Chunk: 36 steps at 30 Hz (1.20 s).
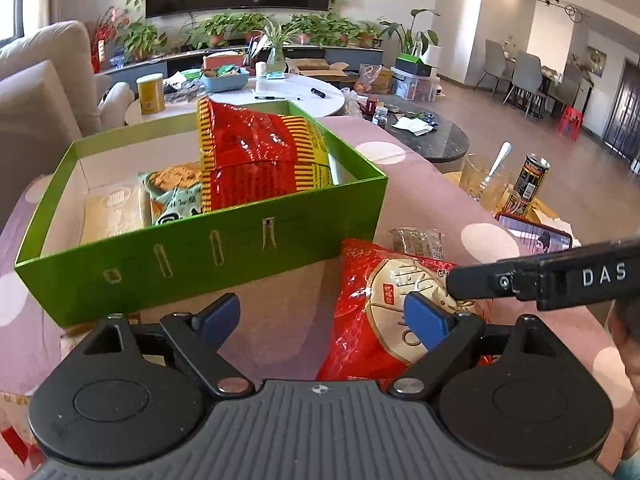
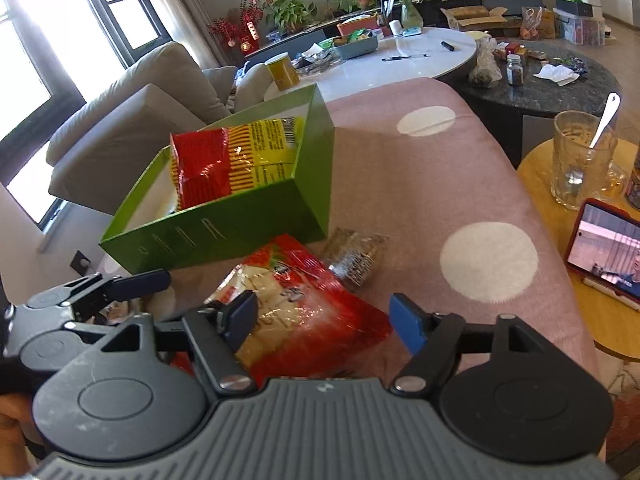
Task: Organize snacks
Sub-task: 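Reach the right tool to the red round-cookie bag and grasp it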
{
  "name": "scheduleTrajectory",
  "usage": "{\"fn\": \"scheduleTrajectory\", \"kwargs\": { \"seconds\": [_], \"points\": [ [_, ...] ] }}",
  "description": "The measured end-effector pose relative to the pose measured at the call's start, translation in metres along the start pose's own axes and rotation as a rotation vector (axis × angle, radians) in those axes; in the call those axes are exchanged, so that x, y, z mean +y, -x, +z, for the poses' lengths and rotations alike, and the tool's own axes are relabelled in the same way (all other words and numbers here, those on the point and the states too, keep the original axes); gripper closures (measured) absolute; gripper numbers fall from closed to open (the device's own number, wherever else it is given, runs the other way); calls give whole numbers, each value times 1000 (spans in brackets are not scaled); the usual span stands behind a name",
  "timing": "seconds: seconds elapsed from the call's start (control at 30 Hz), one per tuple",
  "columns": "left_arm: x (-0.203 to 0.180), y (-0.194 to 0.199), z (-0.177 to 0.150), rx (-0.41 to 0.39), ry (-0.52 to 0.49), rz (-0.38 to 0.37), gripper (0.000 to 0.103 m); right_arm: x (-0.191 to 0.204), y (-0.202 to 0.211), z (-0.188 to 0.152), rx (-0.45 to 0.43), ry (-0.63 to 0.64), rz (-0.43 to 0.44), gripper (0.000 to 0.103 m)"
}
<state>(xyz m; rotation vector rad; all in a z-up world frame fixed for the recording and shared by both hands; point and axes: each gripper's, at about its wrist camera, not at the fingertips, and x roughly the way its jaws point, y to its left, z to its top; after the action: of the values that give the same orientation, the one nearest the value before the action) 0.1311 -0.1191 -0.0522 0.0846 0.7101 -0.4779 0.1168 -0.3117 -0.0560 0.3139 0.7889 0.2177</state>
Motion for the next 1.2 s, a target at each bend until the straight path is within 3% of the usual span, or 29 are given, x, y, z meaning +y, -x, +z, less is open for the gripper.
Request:
{"fn": "scheduleTrajectory", "kwargs": {
  "seconds": [0.57,0.83,1.1,1.2],
  "points": [
    [5,9,-11,28,34,-38,14,-3,-7,-8,60,-60,46,29],
    [17,19,-21,24,68,8,14,24,-29,-6,83,36,107,32],
    [46,41,-34,22,172,22,14,51,-48,-2,118,139,241,39],
    [54,46,-37,22,205,14,15,53,-48,-1,119,150,250,38]
  ]
}}
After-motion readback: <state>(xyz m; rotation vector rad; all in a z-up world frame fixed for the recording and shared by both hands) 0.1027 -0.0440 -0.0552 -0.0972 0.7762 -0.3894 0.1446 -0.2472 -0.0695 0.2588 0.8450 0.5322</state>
